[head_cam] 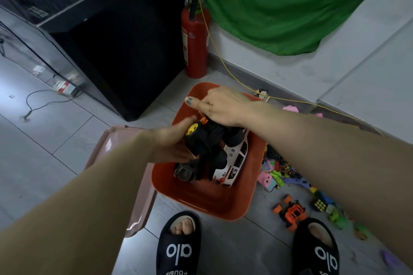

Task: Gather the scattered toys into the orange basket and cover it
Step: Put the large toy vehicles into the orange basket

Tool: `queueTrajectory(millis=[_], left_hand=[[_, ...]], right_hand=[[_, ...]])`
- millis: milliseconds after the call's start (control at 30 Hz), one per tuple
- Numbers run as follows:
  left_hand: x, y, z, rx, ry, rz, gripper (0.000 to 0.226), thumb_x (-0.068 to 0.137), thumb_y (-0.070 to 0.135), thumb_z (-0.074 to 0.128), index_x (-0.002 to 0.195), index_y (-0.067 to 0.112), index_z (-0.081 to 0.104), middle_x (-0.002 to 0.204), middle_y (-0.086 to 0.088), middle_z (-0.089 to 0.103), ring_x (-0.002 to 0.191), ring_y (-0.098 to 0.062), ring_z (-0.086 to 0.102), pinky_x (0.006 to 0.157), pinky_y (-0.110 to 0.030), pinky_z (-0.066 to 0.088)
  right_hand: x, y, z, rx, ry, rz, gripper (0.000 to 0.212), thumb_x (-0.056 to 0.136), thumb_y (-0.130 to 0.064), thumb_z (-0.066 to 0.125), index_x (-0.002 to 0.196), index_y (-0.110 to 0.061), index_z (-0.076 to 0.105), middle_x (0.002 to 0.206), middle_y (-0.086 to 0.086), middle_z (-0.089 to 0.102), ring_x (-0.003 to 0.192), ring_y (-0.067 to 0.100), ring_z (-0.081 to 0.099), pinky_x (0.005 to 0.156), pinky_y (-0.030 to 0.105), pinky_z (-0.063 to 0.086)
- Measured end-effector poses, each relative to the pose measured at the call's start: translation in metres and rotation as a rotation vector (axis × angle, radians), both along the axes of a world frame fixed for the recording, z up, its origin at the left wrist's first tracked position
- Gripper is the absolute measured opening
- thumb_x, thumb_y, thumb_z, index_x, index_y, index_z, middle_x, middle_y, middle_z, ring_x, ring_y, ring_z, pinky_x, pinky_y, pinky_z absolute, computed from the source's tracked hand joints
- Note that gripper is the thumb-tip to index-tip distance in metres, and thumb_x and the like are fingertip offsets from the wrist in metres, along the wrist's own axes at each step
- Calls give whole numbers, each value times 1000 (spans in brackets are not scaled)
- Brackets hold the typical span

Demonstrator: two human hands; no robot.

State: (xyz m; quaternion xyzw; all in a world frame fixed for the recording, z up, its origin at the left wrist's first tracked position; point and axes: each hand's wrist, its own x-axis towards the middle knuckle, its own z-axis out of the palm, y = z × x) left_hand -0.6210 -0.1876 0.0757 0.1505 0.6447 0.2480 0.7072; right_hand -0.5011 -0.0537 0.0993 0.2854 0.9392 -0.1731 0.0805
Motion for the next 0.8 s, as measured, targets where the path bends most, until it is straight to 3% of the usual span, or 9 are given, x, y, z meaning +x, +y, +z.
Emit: queueTrajectory(millis=[133,200,300,367,433,533,633,700,800], left_hand=[[11,-7,-19,-59,90,-51,34,101,27,44,126,7,57,116,-19,69,110,-35,66,100,-50,49],[19,-6,-25,-82,181,-95,29,100,19,45,123,8,58,114,-18,67,107,-35,65,96,-48,52],[23,-1,-36,-158,264,-160,46,97,46,47,127,12,54,123,-11,61,117,-31,58,98,-47,49],[22,4,-41,-192,250,-167,54,94,56,47,128,15,51,127,-9,56,125,-31,50,97,-46,47],[21,7,-46,-203,266,-213,47,93,53,48,123,17,50,124,-5,54,124,-30,50,95,-44,47],[19,7,-55,-201,367,-267,35,95,38,46,118,14,56,123,-5,57,106,-27,59,91,-43,50],[19,5,-61,-243,462,-322,34,97,33,41,116,7,54,111,-11,60,101,-29,64,93,-45,52],[16,0,-67,-308,455,-369,39,99,40,37,116,7,48,117,-14,57,109,-33,62,98,-49,49],[11,-3,-82,-427,309,-332,68,87,56,50,135,7,42,132,-18,53,111,-38,61,98,-52,49]], right_hand=[[-1,-26,-27,-56,-63,-54,80,89,-76,14,66,-14,59,72,7,59,70,27,54,62,35,38],[3,-42,-47,-209,1,-181,73,92,-73,23,71,-13,58,76,6,59,73,27,56,67,36,43],[13,-58,-75,-341,86,-349,61,95,-65,34,93,-13,65,91,5,61,85,24,57,74,35,43],[26,-60,-88,-315,143,-460,56,96,-62,35,109,-16,64,103,7,64,96,26,60,80,38,47],[41,-56,-98,-227,198,-612,51,98,-56,35,117,-15,60,111,9,61,102,29,60,85,40,47],[65,-53,-113,-219,183,-853,45,99,-46,38,122,-10,53,118,16,53,106,37,57,88,43,48],[76,-53,-121,-486,135,-966,50,100,-50,34,142,-23,42,140,13,44,123,37,48,97,39,42],[71,-54,-119,-671,193,-936,50,102,-48,29,147,-28,36,150,5,39,133,32,42,98,35,35],[55,-59,-118,-793,184,-906,52,103,-50,20,152,-34,26,158,1,29,143,29,29,112,39,24]])
